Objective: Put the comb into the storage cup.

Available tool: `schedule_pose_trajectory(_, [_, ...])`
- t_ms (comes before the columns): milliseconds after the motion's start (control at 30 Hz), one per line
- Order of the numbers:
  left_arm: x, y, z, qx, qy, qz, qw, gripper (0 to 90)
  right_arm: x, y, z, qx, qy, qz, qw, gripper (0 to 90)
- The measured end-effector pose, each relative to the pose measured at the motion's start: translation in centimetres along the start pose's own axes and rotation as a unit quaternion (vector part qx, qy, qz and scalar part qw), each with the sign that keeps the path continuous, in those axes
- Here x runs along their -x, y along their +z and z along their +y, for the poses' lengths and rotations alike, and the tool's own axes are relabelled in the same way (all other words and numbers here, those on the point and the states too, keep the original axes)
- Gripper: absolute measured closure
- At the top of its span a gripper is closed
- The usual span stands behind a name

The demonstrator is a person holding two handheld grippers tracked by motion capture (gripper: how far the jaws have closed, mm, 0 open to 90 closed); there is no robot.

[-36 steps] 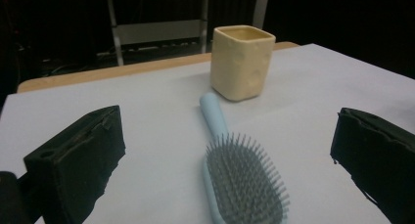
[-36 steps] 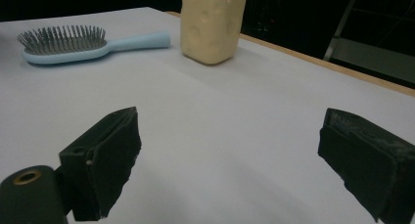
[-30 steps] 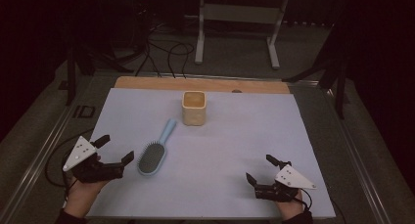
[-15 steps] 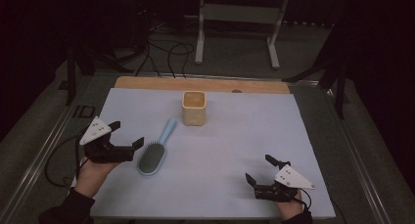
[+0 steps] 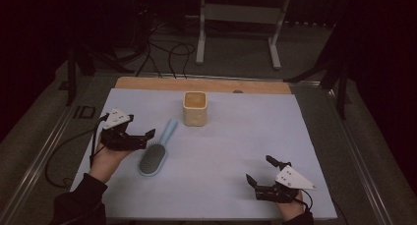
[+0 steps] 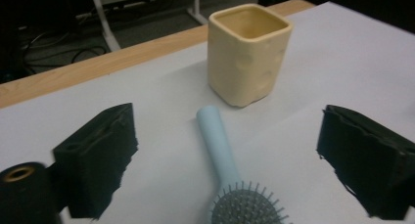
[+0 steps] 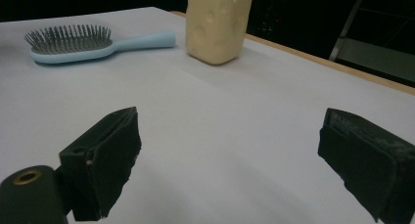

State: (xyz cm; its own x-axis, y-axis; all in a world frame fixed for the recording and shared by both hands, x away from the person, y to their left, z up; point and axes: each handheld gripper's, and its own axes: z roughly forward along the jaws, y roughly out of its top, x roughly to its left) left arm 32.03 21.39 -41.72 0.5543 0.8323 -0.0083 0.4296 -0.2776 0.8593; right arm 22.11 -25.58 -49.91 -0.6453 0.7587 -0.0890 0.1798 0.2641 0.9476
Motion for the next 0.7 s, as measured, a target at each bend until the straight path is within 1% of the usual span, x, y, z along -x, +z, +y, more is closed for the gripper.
schedule_pose_trajectory(33, [0.0,0.7,-0.1,-0.005,0.0,-0.001,1.0,13.0,0.0,0.0,0.0,0.0,0.0,0.0,1.0,8.2])
schedule_pose_trajectory(67, [0.0,1.0,-0.1,-0.006,0.0,0.005,1.0,15.0,0.0,0.0,0.0,-0.001,0.0,0.001,1.0,8.3])
schedule_pose_trajectory(100, [0.0,1.3,-0.1,-0.01,-0.001,0.006,0.9999,16.0,0.0,0.0,0.0,-0.001,0.0,0.001,1.0,8.3])
schedule_pose_trajectory(200, [0.0,1.8,-0.1,-0.009,-0.002,0.008,0.9999,22.6,0.0,0.0,0.0,-0.001,-0.001,0.001,1.0,8.2])
schedule_pose_trajectory(233, [0.0,2.1,-0.1,-0.01,-0.001,0.005,0.9999,22.6,0.0,0.0,0.0,-0.001,-0.001,0.001,1.0,8.2])
schedule_pose_trajectory(267, [0.0,2.3,-0.1,-0.012,-0.001,0.005,0.9999,27.9,0.0,0.1,0.0,0.0,0.001,0.001,1.0,8.2])
schedule_pose_trajectory(300, [-0.1,2.8,-0.1,-0.018,0.001,0.002,0.9998,29.2,0.0,0.1,0.0,0.0,0.0,0.002,1.0,8.3])
schedule_pose_trajectory(333, [-0.1,3.0,-0.1,-0.022,0.001,0.008,0.9997,30.8,0.0,0.0,0.0,0.0,0.0,0.002,1.0,8.2])
schedule_pose_trajectory(400, [-0.2,3.6,-0.1,-0.031,-0.004,0.013,0.9994,33.5,0.0,0.1,0.0,0.001,0.002,0.003,1.0,8.3])
schedule_pose_trajectory(433, [-0.2,3.6,-0.1,-0.031,-0.004,0.013,0.9994,35.1,0.0,0.1,0.0,0.001,0.002,0.003,1.0,8.3])
schedule_pose_trajectory(467, [-0.3,4.1,-0.1,-0.039,-0.005,0.019,0.999,38.4,0.0,0.1,0.0,0.001,0.003,0.003,1.0,8.2])
schedule_pose_trajectory(533, [-0.4,4.3,-0.1,-0.04,-0.008,0.018,0.999,43.0,0.0,0.1,0.0,0.001,-0.002,0.003,1.0,8.3])
schedule_pose_trajectory(633, [-0.6,5.5,-0.3,-0.056,-0.012,0.019,0.9982,49.9,0.0,0.1,0.0,0.002,0.003,0.004,1.0,8.3])
schedule_pose_trajectory(667, [-0.6,5.5,-0.3,-0.056,-0.012,0.019,0.9982,51.9,0.0,0.1,0.0,0.002,0.003,0.004,1.0,8.3])
schedule_pose_trajectory(700, [-0.6,5.5,-0.3,-0.056,-0.012,0.019,0.9982,51.9,0.0,0.1,0.0,0.002,0.003,0.004,1.0,8.3])
